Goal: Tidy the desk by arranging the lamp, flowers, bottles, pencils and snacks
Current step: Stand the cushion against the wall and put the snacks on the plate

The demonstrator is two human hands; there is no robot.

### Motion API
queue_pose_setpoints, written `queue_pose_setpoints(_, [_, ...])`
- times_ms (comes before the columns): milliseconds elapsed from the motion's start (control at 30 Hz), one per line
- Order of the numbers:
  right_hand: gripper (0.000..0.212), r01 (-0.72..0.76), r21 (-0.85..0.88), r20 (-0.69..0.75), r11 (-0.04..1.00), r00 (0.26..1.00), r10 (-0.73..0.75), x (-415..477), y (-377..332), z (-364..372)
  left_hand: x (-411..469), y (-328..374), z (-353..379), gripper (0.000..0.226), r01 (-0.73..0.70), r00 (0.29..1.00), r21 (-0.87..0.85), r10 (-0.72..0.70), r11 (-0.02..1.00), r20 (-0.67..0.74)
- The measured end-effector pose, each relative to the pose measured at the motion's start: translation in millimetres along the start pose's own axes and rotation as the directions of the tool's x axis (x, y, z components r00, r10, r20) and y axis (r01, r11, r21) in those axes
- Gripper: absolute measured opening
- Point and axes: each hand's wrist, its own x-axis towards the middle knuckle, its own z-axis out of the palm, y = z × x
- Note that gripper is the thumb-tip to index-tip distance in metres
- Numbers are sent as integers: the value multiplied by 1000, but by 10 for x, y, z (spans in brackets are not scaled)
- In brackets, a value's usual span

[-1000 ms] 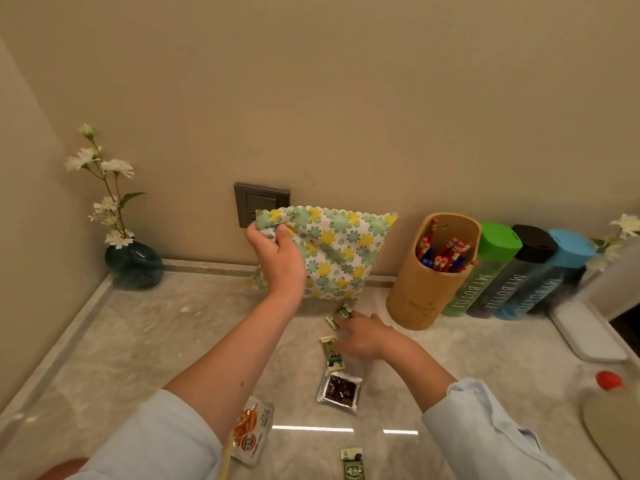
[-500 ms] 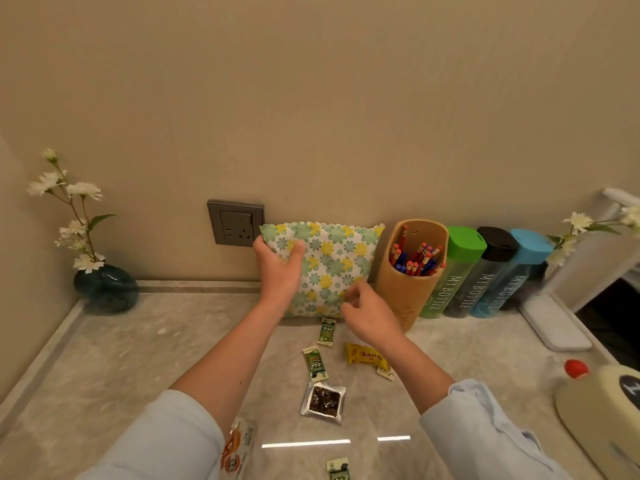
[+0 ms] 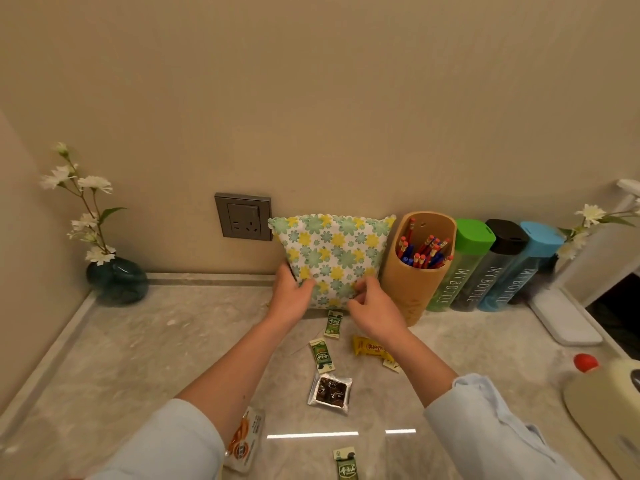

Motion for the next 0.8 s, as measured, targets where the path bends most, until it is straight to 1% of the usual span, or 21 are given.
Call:
queue_pose_setpoints(67, [26, 1, -33, 27, 999, 1000, -1, -10, 44, -21, -28, 6, -12, 42, 3, 1000, 13, -3, 1000, -27])
queue_pose_setpoints(167, [33, 25, -104, 73, 994, 997, -18, -67, 147, -46, -129, -17, -46, 81, 23, 990, 92, -10, 995, -141])
queue_pose_setpoints(200, [36, 31, -134, 91, 990, 996, -19, -103, 193, -45, -195, -32, -56, 90, 35, 983, 111, -14, 993, -185])
queue_pose_setpoints(233, [38, 31, -162, 106, 986, 994, -14, -142, 244, -40, -283, -55, -58, 94, 43, 976, 121, -16, 992, -219])
queue_pose_setpoints(300, [43, 17, -205, 120, 979, 993, 8, -229, 360, -13, -485, -143, -19, 96, 47, 967, 147, -8, 988, -255])
queue_pose_setpoints(367, [50, 31, -260, 132, 965, 991, 4, -319, 479, 26, -716, -267, 56, 93, 33, 972, 191, 12, 981, -233])
queue_pose_setpoints(433, [54, 85, -318, 156, 944, 987, -36, -429, 582, 70, -920, -405, 132, 86, 20, 992, 267, 13, 964, -122])
queue_pose_setpoints(467, [56, 117, -349, 161, 930, 985, -64, -481, 627, 91, -999, -466, 163, 81, -8, 999, 352, 23, 936, -38])
queue_pose_setpoints(533, [55, 166, -409, 129, 897, 984, -123, -576, 697, 142, -1147, -573, 198, 68, -145, 987, 563, 81, 814, 139])
queue_pose_setpoints(567, [53, 179, -431, 99, 884, 984, -151, -618, 723, 167, -1206, -611, 207, 62, -220, 973, 626, 120, 748, 198])
queue_pose_setpoints(600, [49, 191, -445, 66, 875, 981, -181, -657, 746, 192, -1257, -633, 209, 56, -273, 961, 660, 164, 700, 224])
queue_pose_setpoints(667, [41, 220, -444, 14, 868, 971, -239, -737, 800, 232, -1348, -646, 203, 44, -321, 947, 697, 242, 641, 213])
queue_pose_setpoints(733, [34, 267, -456, -3, 849, 953, -302, -816, 864, 273, -1431, -651, 206, 35, -356, 929, 741, 302, 570, 214])
queue_pose_setpoints(800, [31, 297, -487, -3, 822, 940, -341, -875, 913, 309, -1497, -671, 228, 31, -383, 911, 786, 338, 486, 235])
